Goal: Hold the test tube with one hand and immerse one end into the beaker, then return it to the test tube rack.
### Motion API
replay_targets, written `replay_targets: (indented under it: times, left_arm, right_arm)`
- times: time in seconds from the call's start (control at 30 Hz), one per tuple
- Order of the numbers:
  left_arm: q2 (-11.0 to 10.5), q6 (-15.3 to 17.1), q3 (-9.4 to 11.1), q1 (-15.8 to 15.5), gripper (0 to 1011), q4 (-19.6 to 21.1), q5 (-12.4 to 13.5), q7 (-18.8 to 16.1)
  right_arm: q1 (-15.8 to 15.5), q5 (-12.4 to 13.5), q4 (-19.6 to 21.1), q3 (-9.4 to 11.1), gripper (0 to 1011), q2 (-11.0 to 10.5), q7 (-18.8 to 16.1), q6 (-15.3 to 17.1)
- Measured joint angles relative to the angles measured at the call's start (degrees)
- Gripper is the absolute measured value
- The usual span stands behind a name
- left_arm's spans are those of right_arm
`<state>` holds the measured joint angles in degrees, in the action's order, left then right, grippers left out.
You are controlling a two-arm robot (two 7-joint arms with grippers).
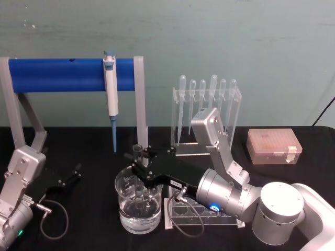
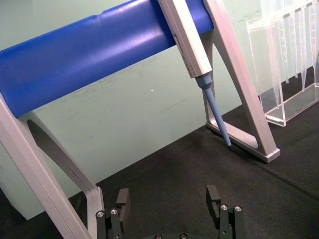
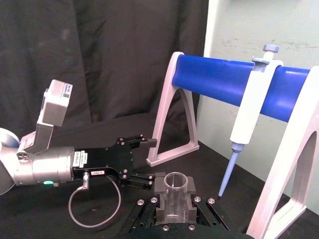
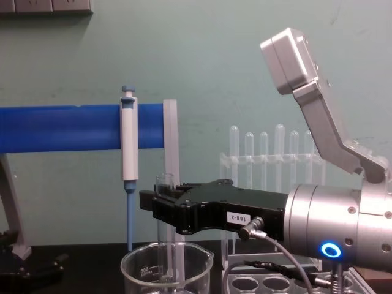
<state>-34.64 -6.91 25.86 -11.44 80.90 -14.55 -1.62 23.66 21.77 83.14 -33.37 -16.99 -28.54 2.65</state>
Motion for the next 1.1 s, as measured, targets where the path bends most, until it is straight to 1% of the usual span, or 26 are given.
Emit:
replay_targets:
  times: [1.1]
  left_arm:
    - [0.0,0.0,0.0,0.0,1000,0.0,0.0,0.0]
  right_arm:
    - [0.0,0.0,0.0,0.0,225,0.0,0.0,0.0]
